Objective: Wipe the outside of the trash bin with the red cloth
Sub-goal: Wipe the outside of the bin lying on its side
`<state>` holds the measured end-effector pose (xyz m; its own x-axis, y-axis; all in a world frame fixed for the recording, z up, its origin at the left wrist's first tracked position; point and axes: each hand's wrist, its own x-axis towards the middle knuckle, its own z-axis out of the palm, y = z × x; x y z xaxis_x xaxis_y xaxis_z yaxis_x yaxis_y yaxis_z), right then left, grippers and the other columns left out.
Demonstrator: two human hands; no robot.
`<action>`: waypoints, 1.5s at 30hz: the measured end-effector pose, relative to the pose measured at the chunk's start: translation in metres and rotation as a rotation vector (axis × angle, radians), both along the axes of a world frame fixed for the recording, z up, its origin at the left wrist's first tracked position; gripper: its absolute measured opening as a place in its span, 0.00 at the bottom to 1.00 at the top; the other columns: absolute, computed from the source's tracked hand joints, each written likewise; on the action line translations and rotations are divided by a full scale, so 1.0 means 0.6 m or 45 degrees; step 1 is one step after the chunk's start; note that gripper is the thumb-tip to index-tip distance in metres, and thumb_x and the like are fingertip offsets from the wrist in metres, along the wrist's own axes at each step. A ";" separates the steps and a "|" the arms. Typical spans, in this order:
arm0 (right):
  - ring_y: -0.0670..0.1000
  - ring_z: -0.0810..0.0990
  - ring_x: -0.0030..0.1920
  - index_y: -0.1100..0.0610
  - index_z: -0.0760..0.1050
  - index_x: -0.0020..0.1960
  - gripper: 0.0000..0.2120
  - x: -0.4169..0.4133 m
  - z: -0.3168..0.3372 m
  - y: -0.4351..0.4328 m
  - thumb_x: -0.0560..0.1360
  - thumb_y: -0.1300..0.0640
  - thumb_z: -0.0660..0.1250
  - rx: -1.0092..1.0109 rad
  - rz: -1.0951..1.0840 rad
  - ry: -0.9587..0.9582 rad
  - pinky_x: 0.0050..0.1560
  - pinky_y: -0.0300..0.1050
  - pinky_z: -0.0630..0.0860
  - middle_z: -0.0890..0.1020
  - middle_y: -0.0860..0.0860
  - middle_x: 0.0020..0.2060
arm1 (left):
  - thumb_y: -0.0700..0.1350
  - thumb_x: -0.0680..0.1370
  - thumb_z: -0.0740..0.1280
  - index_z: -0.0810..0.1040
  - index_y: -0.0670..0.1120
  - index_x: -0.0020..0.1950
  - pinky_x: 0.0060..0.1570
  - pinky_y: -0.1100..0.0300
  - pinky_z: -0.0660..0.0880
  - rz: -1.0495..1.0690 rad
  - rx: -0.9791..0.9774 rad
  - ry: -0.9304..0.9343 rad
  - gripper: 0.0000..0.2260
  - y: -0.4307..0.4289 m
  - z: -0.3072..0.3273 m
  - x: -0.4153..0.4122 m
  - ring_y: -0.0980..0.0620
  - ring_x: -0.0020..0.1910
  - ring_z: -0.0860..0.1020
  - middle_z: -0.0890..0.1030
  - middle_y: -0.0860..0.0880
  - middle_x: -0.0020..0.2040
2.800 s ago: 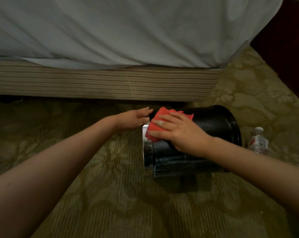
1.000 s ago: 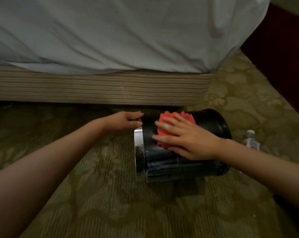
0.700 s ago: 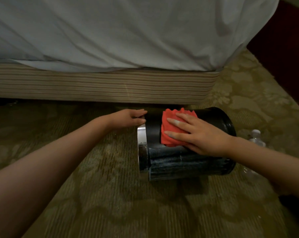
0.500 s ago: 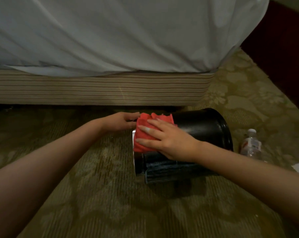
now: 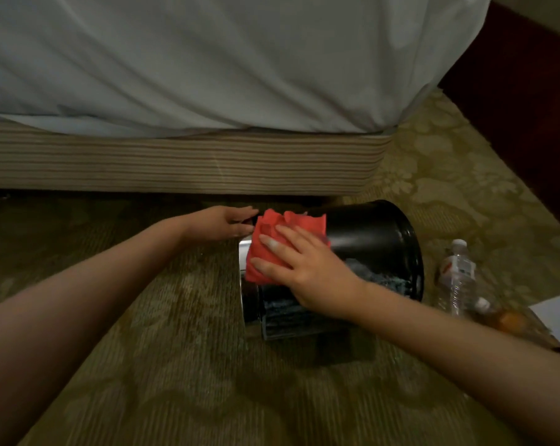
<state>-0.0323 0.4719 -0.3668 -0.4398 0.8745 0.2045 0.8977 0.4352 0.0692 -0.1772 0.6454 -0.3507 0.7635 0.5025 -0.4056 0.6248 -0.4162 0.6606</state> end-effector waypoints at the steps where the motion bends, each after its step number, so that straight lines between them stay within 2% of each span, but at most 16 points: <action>1: 0.66 0.71 0.64 0.55 0.75 0.65 0.29 0.018 0.009 -0.003 0.64 0.59 0.76 0.001 0.045 -0.030 0.61 0.66 0.69 0.74 0.61 0.64 | 0.46 0.79 0.62 0.61 0.48 0.74 0.71 0.60 0.53 0.010 -0.012 -0.009 0.24 0.001 -0.001 0.000 0.54 0.73 0.58 0.59 0.51 0.75; 3: 0.66 0.75 0.61 0.56 0.78 0.61 0.28 0.082 0.026 -0.023 0.61 0.61 0.77 -0.002 0.056 -0.110 0.56 0.64 0.74 0.77 0.60 0.61 | 0.48 0.79 0.62 0.61 0.51 0.74 0.71 0.56 0.54 0.023 -0.029 0.012 0.23 0.004 0.002 0.003 0.52 0.73 0.58 0.59 0.52 0.75; 6: 0.66 0.79 0.54 0.58 0.80 0.57 0.27 0.179 0.048 -0.064 0.58 0.63 0.80 -0.025 -0.127 -0.180 0.51 0.63 0.77 0.80 0.61 0.56 | 0.48 0.80 0.60 0.60 0.52 0.74 0.71 0.52 0.55 0.015 -0.018 0.045 0.23 0.005 0.007 0.009 0.51 0.73 0.59 0.59 0.52 0.75; 9: 0.66 0.81 0.50 0.59 0.82 0.54 0.22 0.177 0.051 -0.067 0.60 0.65 0.77 0.036 -0.233 -0.163 0.48 0.64 0.77 0.82 0.62 0.53 | 0.47 0.80 0.59 0.60 0.51 0.74 0.72 0.51 0.54 0.009 0.015 0.047 0.22 0.002 0.007 0.013 0.50 0.74 0.58 0.59 0.51 0.75; 12: 0.68 0.77 0.57 0.58 0.79 0.59 0.17 0.080 0.033 -0.019 0.71 0.60 0.64 0.063 -0.182 -0.004 0.57 0.65 0.71 0.79 0.62 0.58 | 0.47 0.80 0.60 0.60 0.51 0.74 0.72 0.53 0.53 -0.026 0.066 0.079 0.23 0.006 0.004 0.014 0.51 0.74 0.58 0.59 0.51 0.75; 15: 0.65 0.68 0.67 0.55 0.72 0.67 0.22 0.010 0.013 0.016 0.74 0.60 0.66 -0.075 -0.195 -0.004 0.67 0.61 0.61 0.72 0.60 0.67 | 0.47 0.79 0.60 0.61 0.50 0.74 0.72 0.55 0.53 -0.001 0.046 0.051 0.23 0.012 -0.002 0.013 0.52 0.73 0.58 0.59 0.51 0.75; 19: 0.64 0.75 0.61 0.57 0.79 0.59 0.24 0.102 0.034 -0.031 0.63 0.65 0.75 -0.013 -0.147 -0.011 0.58 0.61 0.73 0.78 0.59 0.60 | 0.48 0.80 0.60 0.61 0.52 0.73 0.71 0.54 0.54 0.019 0.006 0.047 0.22 0.011 -0.001 0.011 0.52 0.73 0.59 0.60 0.52 0.75; 22: 0.65 0.79 0.56 0.58 0.80 0.57 0.26 0.180 0.048 -0.074 0.59 0.65 0.78 -0.042 -0.356 -0.062 0.56 0.63 0.74 0.80 0.60 0.57 | 0.47 0.80 0.58 0.60 0.51 0.74 0.71 0.54 0.54 -0.012 0.075 0.091 0.22 0.007 0.008 0.015 0.51 0.73 0.59 0.59 0.51 0.75; 25: 0.67 0.78 0.56 0.58 0.80 0.58 0.24 0.148 0.043 -0.060 0.62 0.62 0.76 -0.045 -0.436 -0.023 0.58 0.65 0.71 0.80 0.61 0.57 | 0.46 0.81 0.57 0.59 0.50 0.75 0.69 0.57 0.56 -0.051 0.160 0.144 0.22 -0.001 0.016 0.023 0.49 0.72 0.61 0.61 0.48 0.75; 29: 0.65 0.72 0.64 0.55 0.75 0.64 0.24 -0.007 0.017 0.009 0.69 0.56 0.71 0.003 -0.209 0.028 0.66 0.63 0.64 0.75 0.59 0.64 | 0.44 0.81 0.58 0.59 0.45 0.75 0.67 0.66 0.53 -0.024 0.148 0.111 0.22 -0.010 0.016 0.023 0.51 0.74 0.57 0.58 0.46 0.76; 31: 0.63 0.66 0.69 0.52 0.69 0.69 0.24 -0.030 0.006 0.018 0.74 0.54 0.66 -0.065 -0.196 0.002 0.69 0.61 0.59 0.70 0.58 0.69 | 0.44 0.80 0.59 0.60 0.44 0.74 0.68 0.64 0.53 0.014 0.097 0.068 0.22 -0.008 0.012 0.021 0.52 0.74 0.57 0.57 0.46 0.76; 34: 0.60 0.73 0.64 0.52 0.75 0.64 0.21 0.054 0.022 -0.015 0.71 0.57 0.67 0.034 -0.105 -0.094 0.64 0.60 0.68 0.76 0.55 0.64 | 0.46 0.81 0.58 0.59 0.46 0.75 0.70 0.62 0.52 -0.018 0.122 0.093 0.22 0.000 0.008 0.019 0.52 0.74 0.56 0.57 0.48 0.76; 36: 0.61 0.79 0.56 0.55 0.80 0.58 0.21 0.138 0.032 -0.051 0.65 0.60 0.70 0.113 -0.224 -0.114 0.57 0.61 0.74 0.81 0.57 0.57 | 0.46 0.81 0.58 0.59 0.47 0.74 0.71 0.59 0.52 -0.027 0.121 0.103 0.22 0.003 0.009 0.019 0.52 0.74 0.57 0.57 0.49 0.76; 39: 0.63 0.80 0.54 0.57 0.80 0.57 0.27 0.192 0.041 -0.086 0.58 0.64 0.77 0.029 -0.570 -0.118 0.55 0.62 0.73 0.82 0.59 0.54 | 0.45 0.81 0.59 0.60 0.46 0.74 0.70 0.59 0.52 -0.018 0.139 0.089 0.22 0.002 0.012 0.024 0.52 0.74 0.58 0.59 0.49 0.75; 42: 0.64 0.80 0.52 0.57 0.80 0.56 0.23 0.134 0.031 -0.058 0.61 0.63 0.75 0.142 -0.600 -0.036 0.56 0.62 0.71 0.82 0.60 0.53 | 0.44 0.81 0.57 0.59 0.45 0.74 0.71 0.58 0.53 -0.018 0.150 0.119 0.22 -0.002 0.018 0.027 0.51 0.74 0.58 0.59 0.48 0.76; 45: 0.63 0.79 0.54 0.54 0.81 0.56 0.23 0.026 0.014 -0.006 0.61 0.60 0.76 0.218 -0.395 -0.017 0.56 0.62 0.72 0.81 0.58 0.55 | 0.45 0.81 0.57 0.59 0.44 0.74 0.71 0.59 0.52 -0.018 0.170 0.156 0.22 -0.007 0.022 0.028 0.50 0.74 0.57 0.58 0.47 0.76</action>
<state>-0.0170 0.4684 -0.3585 -0.1619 0.9204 0.3558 0.9839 0.1228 0.1299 -0.1602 0.6411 -0.3374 0.7197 0.5478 -0.4265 0.6909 -0.5047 0.5177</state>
